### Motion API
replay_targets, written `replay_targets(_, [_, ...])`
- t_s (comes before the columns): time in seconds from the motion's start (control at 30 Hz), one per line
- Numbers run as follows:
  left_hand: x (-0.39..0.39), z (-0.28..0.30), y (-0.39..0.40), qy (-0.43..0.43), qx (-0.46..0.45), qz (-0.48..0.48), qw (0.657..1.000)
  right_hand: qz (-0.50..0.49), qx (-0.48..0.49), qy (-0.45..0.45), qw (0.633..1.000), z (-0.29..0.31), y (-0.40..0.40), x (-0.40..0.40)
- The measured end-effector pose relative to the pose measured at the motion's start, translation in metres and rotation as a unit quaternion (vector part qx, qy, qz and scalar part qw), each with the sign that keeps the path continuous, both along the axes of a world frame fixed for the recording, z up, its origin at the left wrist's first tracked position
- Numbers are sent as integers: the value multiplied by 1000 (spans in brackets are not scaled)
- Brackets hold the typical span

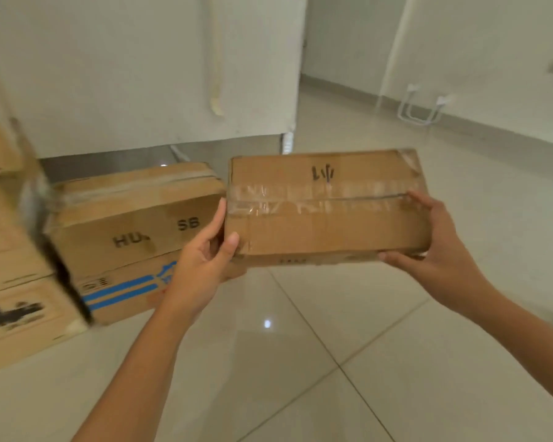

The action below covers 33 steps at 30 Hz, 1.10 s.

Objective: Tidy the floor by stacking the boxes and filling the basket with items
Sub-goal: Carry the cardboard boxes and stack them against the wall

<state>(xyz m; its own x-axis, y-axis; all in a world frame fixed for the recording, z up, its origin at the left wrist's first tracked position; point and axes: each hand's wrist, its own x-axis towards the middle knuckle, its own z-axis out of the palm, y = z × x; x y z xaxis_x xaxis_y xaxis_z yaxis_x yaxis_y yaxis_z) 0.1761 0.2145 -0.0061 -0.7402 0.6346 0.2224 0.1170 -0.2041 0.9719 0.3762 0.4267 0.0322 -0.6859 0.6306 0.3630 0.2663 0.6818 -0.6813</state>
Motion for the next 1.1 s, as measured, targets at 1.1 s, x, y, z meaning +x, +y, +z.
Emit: replay_targets(1.1, [16, -10, -4, 109, -231, 42, 966, 223, 4, -334, 916, -25, -73, -66])
